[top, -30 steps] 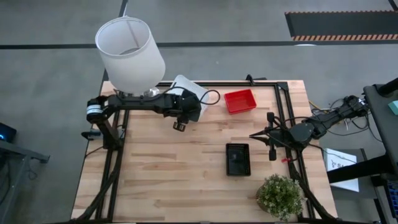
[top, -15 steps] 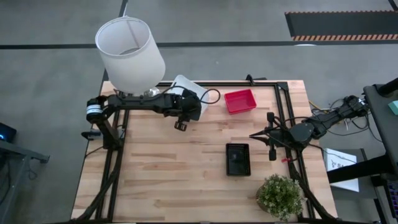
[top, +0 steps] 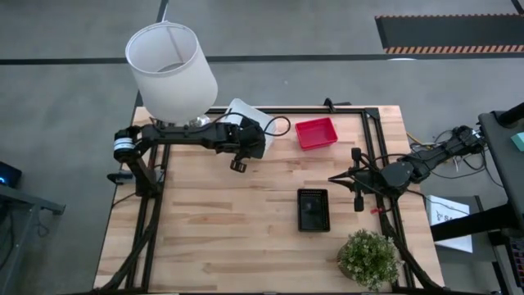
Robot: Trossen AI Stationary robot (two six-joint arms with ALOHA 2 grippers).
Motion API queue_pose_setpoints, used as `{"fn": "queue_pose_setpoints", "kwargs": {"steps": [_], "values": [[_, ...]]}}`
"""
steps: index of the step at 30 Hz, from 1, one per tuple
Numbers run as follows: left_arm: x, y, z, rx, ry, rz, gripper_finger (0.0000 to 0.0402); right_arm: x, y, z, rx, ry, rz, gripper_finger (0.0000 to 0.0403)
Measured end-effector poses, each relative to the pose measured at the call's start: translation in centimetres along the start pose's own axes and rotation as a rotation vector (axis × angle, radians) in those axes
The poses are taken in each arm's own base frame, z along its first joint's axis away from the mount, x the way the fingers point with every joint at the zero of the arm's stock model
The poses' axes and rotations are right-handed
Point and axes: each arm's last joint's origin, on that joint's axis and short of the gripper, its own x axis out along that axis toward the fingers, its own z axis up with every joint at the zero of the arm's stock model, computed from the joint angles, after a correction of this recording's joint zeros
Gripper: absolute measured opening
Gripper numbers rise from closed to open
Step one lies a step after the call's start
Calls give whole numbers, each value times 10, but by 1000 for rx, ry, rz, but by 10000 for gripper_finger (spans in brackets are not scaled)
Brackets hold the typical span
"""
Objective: Stack baskets by color
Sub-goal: Stack the bottom white bin on top of the top white bin
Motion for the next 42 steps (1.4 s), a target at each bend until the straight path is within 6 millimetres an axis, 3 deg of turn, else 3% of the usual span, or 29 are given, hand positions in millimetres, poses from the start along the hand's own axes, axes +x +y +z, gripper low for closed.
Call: {"fn": "queue_pose_setpoints", "kwargs": {"steps": [21, 28, 35, 42], "values": [[-32, 15, 9, -51, -49, -99, 8, 0, 0, 0, 0, 0, 0, 9], [-28, 14, 9, -69, -53, -124, 8, 0, 0, 0, -2, 0, 0, 9], [-11, 11, 14, -71, -36, -135, 10, 0, 0, 0, -4, 0, 0, 9], [-7, 10, 16, -88, -39, -131, 66, 0, 0, -2, -13, 23, 6, 9]]}}
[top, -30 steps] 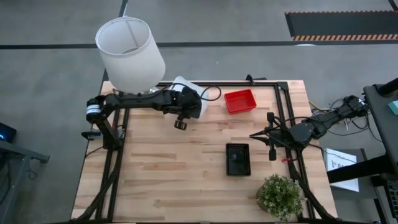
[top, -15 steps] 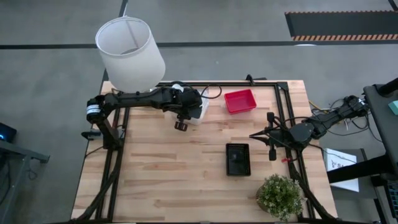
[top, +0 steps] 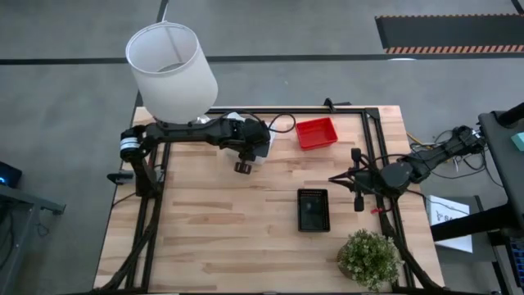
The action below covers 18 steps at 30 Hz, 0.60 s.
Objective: Stack baskets by color
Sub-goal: Stack the bottom white bin on top of the top white bin, then return to Home Position
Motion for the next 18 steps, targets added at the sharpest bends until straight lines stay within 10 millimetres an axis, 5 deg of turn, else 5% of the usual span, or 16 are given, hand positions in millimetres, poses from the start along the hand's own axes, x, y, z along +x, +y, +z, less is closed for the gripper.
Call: {"fn": "queue_pose_setpoints", "kwargs": {"steps": [8, 14, 18], "values": [[-19, -21, -2, -250, 0, -83, 128, 3, 4, -8, -45, 18, 5, 9], [-36, -72, 0, -224, -185, 56, 123, 5, 5, -9, -52, 1, 1, 9], [-38, -112, -17, -237, -439, 63, 104, 10, 9, -13, -74, -46, 0, 9]]}}
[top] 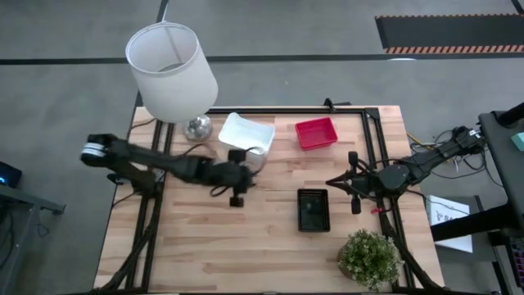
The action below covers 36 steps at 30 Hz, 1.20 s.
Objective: Stack baskets by color
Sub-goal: Return to Home Position
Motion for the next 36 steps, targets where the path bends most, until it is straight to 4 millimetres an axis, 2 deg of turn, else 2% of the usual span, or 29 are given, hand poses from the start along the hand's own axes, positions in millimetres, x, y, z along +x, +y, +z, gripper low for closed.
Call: {"fn": "queue_pose_setpoints", "kwargs": {"steps": [3, 5, 10, 15, 18, 22, 26, 32, 36], "values": [[-13, -15, -25, -64, -185, -21, 86, 6, 6, -6, -48, -73, 6, 9], [-21, -17, -45, -99, -290, -20, 73, 9, 7, -9, -81, -142, -20, 9], [-41, -11, -89, -168, -487, 15, 39, 16, 8, -27, -108, -256, -142, 9], [-56, -5, -125, -204, -557, 54, 11, 20, 0, -47, -74, -292, -209, 9], [-63, -3, -140, -217, -590, 64, 2, 24, -9, -57, -54, -291, -181, 9], [-71, -2, -153, -224, -636, 70, 0, 26, -24, -70, -27, -204, -272, 9], [-76, -3, -166, -223, -663, 74, 0, 21, -37, -71, -9, -223, -260, 9], [-79, -4, -182, -207, -672, 82, 0, 9, -42, -79, 22, -165, -272, 9], [-77, -6, -194, -184, -686, 95, 0, -4, -41, -79, 44, -186, -291, 9]]}}
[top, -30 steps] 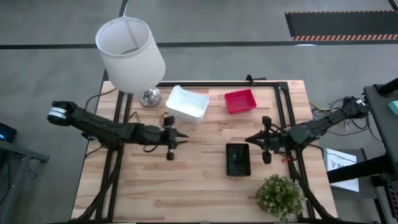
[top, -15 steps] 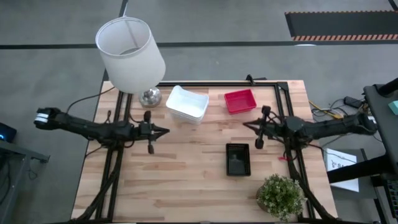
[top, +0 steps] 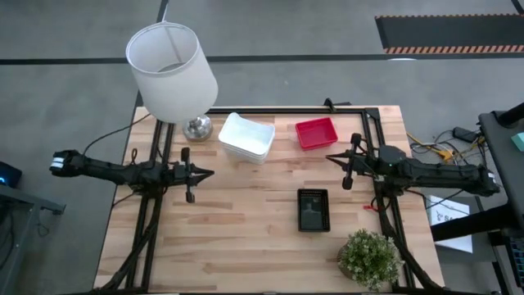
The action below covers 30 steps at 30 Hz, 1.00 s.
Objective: Stack baskets by color
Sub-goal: Return to Home Position
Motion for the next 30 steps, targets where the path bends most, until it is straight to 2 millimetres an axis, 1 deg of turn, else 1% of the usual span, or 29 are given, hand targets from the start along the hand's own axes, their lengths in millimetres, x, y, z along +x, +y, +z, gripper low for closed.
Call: {"fn": "queue_pose_setpoints", "kwargs": {"steps": [2, 7, 11, 13, 15, 20, 25, 28, 30], "values": [[-3, 1, 3, 8, -34, 7, 0, -7, -1, 2, 1, -25, -12, 9], [-9, 4, 2, 13, -25, 44, 0, -19, -2, 1, 1, -33, -16, 9], [-14, 6, -1, 13, -13, 42, 0, -29, -1, -2, -1, -18, -17, 9], [-17, 6, -2, 9, -9, 42, 0, -34, -1, -1, 1, -35, -23, 9], [-19, 7, -1, 6, -20, 43, 0, -34, 1, -6, 5, 6, -1, 9], [-20, 7, 0, 6, -32, 37, 0, -32, 1, -5, 15, 3, 16, 9], [-18, 6, -3, -14, -3, 33, 0, -31, 7, -13, -23, 8, 56, 9], [-17, 6, -4, -10, 7, 34, 0, -31, 5, -14, -88, 23, 0, 9], [-17, 6, -5, -1, 15, 34, 0, -30, 2, -10, -124, -12, -43, 9]]}}
